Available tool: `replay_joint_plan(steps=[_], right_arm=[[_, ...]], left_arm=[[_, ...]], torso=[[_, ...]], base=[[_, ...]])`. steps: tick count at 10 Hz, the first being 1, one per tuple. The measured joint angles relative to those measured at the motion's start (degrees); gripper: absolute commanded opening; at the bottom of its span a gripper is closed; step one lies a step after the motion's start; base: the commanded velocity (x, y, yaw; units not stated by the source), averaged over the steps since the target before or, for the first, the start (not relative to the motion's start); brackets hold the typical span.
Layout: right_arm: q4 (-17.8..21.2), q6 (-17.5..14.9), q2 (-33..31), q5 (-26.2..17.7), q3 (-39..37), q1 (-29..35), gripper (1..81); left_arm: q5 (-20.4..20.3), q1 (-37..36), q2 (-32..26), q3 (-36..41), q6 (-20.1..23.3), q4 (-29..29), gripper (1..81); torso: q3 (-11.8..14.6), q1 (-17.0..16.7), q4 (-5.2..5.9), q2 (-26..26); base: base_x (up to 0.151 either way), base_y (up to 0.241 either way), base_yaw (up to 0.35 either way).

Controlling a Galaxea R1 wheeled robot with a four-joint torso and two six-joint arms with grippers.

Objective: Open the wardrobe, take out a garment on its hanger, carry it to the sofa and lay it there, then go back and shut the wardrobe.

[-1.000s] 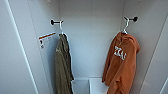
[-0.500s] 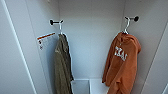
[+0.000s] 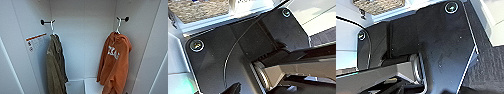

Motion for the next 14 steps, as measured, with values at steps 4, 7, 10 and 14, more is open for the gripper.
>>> replay_joint_plan(steps=[4,7,10,14], right_arm=[[0.0,0.0,0.0,-0.2,0.0,-0.1,81.1],[0.0,0.0,0.0,-0.2,0.0,-0.3,81.1],[0.0,0.0,0.0,-0.1,-0.1,-0.3,81.1],[0.0,0.0,0.0,0.0,-0.1,-0.2,81.1]], left_arm=[[-0.1,0.0,0.0,0.0,0.0,0.0,81.1],[0.0,-0.1,0.1,0.1,0.0,0.0,81.1],[0.0,-0.1,0.3,0.4,0.0,0.0,81.1],[0.2,-0.5,-2.0,7.1,0.0,0.1,81.1]], torso=[[0.0,0.0,-7.96,0.0],[0.4,0.0,-13.01,0.0],[0.6,0.0,-13.4,0.0],[0.6,-0.1,-13.42,0.0]], base=[[0.0,0.0,0.0],[0.0,0.0,0.0],[0.0,0.0,0.0],[0.0,0.0,0.0]])
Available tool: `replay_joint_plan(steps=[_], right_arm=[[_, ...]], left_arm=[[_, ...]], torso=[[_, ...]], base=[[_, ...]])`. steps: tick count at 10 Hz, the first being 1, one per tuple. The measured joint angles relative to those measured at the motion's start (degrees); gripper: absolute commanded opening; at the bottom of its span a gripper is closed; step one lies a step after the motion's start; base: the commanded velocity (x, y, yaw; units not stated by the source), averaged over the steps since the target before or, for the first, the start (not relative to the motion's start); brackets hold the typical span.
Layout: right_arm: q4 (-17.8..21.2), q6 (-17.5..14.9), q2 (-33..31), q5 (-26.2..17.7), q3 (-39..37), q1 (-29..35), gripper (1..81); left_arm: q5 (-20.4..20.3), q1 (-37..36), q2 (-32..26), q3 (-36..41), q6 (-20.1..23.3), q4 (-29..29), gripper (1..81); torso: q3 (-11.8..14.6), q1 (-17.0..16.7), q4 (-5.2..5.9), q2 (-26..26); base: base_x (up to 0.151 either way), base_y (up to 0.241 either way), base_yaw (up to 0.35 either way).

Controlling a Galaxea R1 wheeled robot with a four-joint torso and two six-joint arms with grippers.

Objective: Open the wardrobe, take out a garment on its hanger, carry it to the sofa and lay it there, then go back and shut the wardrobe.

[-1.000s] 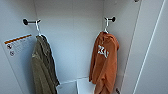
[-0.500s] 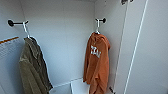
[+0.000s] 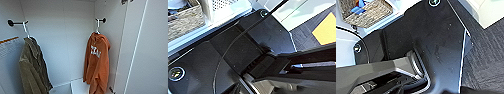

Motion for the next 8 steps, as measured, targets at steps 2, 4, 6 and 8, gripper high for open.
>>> replay_joint_plan(steps=[2,4,6,8], right_arm=[[0.0,0.0,0.0,0.0,0.0,0.0,81.1],[0.0,0.0,0.0,0.0,0.0,0.0,81.1],[0.0,0.0,-0.1,0.0,0.0,0.0,81.1],[0.0,0.0,-0.2,0.1,-0.1,0.0,81.1]], left_arm=[[1.0,-1.5,-3.2,6.3,0.0,0.0,81.1],[4.1,-4.6,-6.4,11.2,-0.1,0.0,81.1],[6.5,-7.6,-8.8,17.5,-0.2,0.0,81.1],[9.4,-10.1,-10.7,23.2,-0.2,0.0,81.1]], torso=[[0.0,0.0,0.0,0.0],[0.0,0.0,0.0,0.0],[0.0,0.0,0.0,0.0],[0.0,0.0,0.0,0.0]], base=[[0.0,0.0,0.0],[0.0,0.0,0.0],[0.0,0.0,0.0],[0.0,0.0,0.0]])
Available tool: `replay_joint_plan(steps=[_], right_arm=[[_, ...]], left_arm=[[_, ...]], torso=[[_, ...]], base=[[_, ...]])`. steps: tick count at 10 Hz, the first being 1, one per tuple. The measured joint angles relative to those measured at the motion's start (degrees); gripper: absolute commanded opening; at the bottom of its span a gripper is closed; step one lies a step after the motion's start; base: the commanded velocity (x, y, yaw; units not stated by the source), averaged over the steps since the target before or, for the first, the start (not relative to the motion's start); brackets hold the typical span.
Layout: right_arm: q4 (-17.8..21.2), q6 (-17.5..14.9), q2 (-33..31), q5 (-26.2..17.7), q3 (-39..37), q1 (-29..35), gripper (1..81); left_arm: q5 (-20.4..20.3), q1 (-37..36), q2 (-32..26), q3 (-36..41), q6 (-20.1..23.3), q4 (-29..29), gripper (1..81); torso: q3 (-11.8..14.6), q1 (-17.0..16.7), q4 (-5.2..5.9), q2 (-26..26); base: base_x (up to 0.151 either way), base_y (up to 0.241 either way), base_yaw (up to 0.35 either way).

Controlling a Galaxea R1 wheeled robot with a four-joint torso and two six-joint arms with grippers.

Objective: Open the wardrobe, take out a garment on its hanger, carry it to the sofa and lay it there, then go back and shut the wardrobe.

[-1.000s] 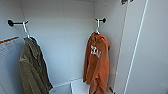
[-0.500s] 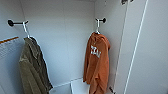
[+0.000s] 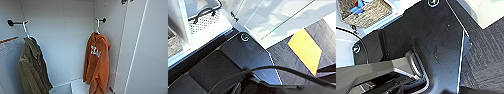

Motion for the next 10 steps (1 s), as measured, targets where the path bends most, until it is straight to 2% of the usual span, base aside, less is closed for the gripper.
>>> replay_joint_plan(steps=[3,6,10], right_arm=[[0.0,0.0,0.0,0.0,0.0,0.4,81.1],[0.0,0.0,0.0,0.0,0.0,0.4,81.1],[0.0,0.0,0.0,0.0,-0.5,0.4,81.1]], left_arm=[[3.0,-6.4,-1.7,1.3,0.0,-0.5,81.1],[4.9,-9.2,-2.7,3.4,0.0,-1.1,81.1],[6.3,-13.9,-6.1,15.3,0.0,-1.1,81.1]], torso=[[0.0,0.0,0.0,0.0],[0.0,0.0,0.0,0.0],[0.0,0.0,0.0,0.0]], base=[[0.0,0.0,0.0],[0.0,0.0,0.0],[0.0,0.0,0.0]])
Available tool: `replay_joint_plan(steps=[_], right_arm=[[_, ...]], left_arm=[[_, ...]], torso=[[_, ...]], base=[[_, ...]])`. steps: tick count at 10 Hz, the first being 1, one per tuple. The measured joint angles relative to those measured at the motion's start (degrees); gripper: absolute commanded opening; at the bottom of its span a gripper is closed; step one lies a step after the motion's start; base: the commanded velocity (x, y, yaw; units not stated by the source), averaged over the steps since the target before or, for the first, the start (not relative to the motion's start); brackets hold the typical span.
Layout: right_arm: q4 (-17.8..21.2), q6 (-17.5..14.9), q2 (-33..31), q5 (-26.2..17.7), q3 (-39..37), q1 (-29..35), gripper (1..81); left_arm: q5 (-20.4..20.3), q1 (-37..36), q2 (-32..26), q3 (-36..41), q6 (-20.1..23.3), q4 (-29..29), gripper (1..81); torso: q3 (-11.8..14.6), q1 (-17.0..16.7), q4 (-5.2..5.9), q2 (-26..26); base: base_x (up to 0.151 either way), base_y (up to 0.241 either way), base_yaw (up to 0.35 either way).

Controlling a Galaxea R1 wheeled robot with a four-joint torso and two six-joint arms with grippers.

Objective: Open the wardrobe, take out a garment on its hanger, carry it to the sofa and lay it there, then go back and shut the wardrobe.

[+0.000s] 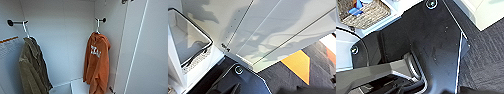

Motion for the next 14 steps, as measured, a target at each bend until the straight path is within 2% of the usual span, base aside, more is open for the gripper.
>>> replay_joint_plan(steps=[6,9,14], right_arm=[[0.0,0.0,0.0,-0.2,0.0,0.2,81.1],[0.0,0.0,0.0,-0.2,-0.2,0.2,81.1],[0.0,0.0,0.0,-0.2,-0.4,0.2,81.1]], left_arm=[[1.2,-11.1,-4.5,13.5,-0.7,-1.5,81.1],[2.4,-16.5,-4.9,14.3,-1.6,-3.7,81.1],[4.0,-27.4,-4.8,15.2,-7.6,-5.0,81.1]], torso=[[0.0,0.0,0.0,0.0],[0.0,0.1,0.0,0.0],[-0.1,0.1,0.0,0.1]], base=[[0.0,0.0,0.0],[0.0,0.0,0.0],[0.0,0.0,0.0]])
